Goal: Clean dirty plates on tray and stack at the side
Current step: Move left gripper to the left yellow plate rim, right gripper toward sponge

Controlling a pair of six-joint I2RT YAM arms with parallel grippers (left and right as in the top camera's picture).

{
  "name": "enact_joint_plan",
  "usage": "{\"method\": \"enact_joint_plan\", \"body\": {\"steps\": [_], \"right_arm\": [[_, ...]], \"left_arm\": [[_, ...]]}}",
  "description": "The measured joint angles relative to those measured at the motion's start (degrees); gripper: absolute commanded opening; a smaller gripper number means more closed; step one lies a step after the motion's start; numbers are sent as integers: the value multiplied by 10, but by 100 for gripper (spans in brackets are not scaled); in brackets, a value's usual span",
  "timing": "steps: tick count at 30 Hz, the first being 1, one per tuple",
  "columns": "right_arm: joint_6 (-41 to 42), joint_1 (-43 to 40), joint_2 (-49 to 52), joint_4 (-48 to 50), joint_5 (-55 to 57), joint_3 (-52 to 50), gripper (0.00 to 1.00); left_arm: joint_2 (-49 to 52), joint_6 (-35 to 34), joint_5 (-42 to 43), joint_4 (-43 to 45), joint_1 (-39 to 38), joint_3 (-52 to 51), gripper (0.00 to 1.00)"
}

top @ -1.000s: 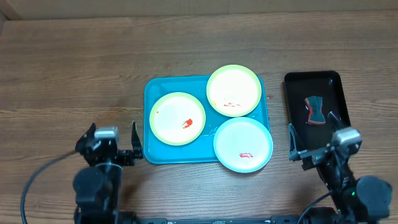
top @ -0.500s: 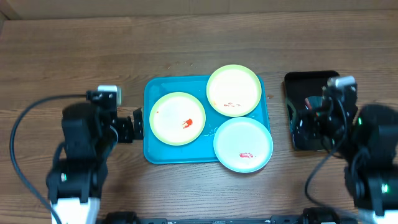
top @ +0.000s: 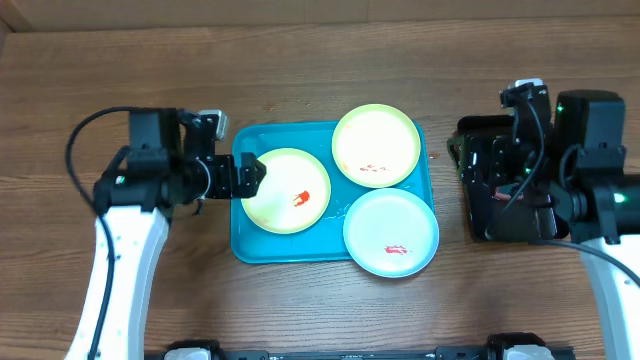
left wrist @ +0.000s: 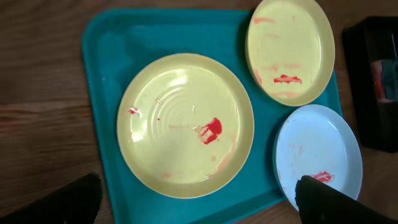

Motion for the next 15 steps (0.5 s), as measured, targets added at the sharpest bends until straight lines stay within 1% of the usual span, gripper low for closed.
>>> {"method": "enact_joint_plan", "body": {"steps": [2, 6, 8, 10, 12, 15], "right_arm": [[0, 0, 3, -7, 0, 0, 94], [1, -1, 3, -24, -1, 0, 93], [11, -8, 3, -28, 3, 0, 93], [26, -26, 3, -28, 10, 0, 92], [42, -63, 3, -29, 19, 0, 89], [61, -123, 3, -37, 24, 0, 88]], "left_arm": [[25, -5, 14, 11, 0, 0, 100], [52, -27, 12, 24, -1, 0, 98], [56, -59, -19, 18, -5, 0, 93], [57, -86, -59, 6, -14, 0, 91], [57, -112, -103, -7, -25, 0, 88], [57, -138, -152, -12, -41, 0, 88]]}}
